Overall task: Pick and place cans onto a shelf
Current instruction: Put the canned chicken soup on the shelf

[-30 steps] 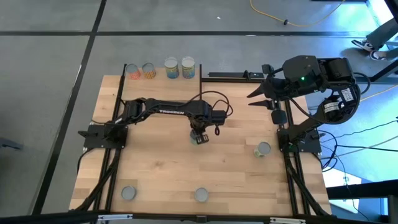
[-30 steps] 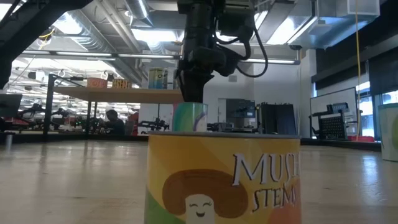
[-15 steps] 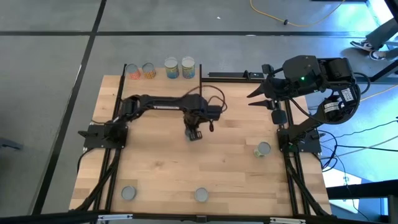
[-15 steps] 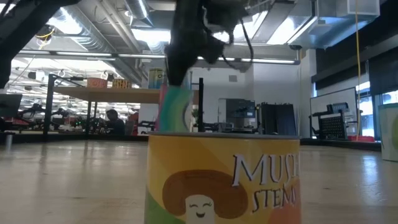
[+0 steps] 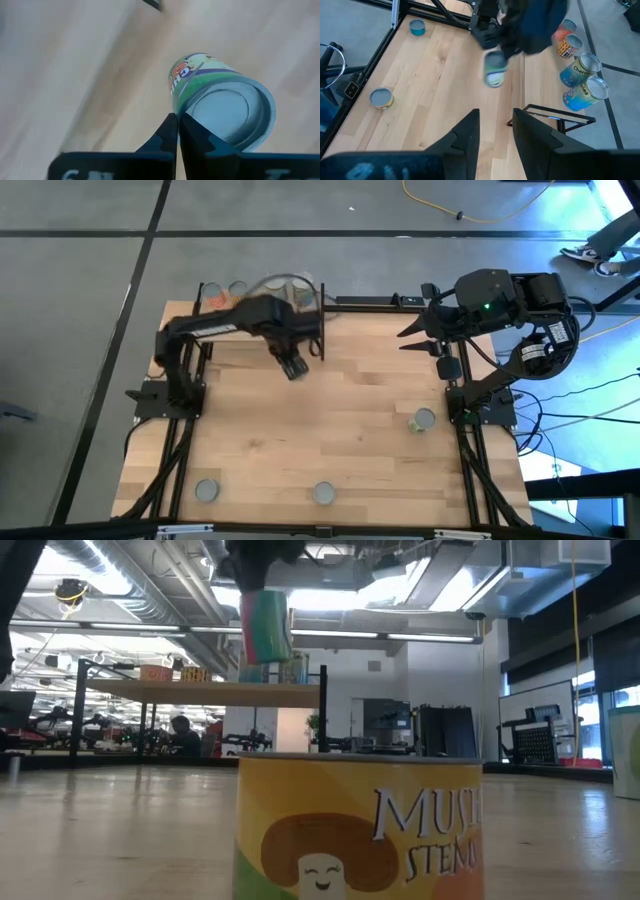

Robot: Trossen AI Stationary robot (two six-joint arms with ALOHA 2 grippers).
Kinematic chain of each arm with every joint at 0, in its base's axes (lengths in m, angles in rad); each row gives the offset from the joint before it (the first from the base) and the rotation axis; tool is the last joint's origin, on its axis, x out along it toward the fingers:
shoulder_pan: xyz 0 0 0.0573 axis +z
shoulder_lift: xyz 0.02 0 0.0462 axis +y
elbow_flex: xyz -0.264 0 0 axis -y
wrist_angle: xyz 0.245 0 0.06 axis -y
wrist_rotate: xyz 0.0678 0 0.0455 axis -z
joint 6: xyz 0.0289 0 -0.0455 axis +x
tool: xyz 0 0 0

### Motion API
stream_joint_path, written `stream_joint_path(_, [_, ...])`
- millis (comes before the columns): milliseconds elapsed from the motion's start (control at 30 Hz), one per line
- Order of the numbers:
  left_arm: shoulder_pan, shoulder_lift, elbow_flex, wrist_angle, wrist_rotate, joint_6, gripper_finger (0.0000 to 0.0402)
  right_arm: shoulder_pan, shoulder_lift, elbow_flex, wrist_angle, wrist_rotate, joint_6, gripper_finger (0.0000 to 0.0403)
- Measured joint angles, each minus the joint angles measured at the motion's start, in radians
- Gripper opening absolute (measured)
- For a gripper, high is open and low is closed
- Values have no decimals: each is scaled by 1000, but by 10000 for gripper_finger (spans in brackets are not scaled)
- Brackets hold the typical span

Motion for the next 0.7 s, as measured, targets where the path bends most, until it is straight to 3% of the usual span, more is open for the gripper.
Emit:
stream_joint_path(300, [103, -133, 0, 0, -64, -73, 0, 0, 0, 0, 0, 0, -4, 117])
stream_joint_path(700, [249, -183, 0, 0, -72, -26, 0, 0, 0, 0, 0, 0, -7, 117])
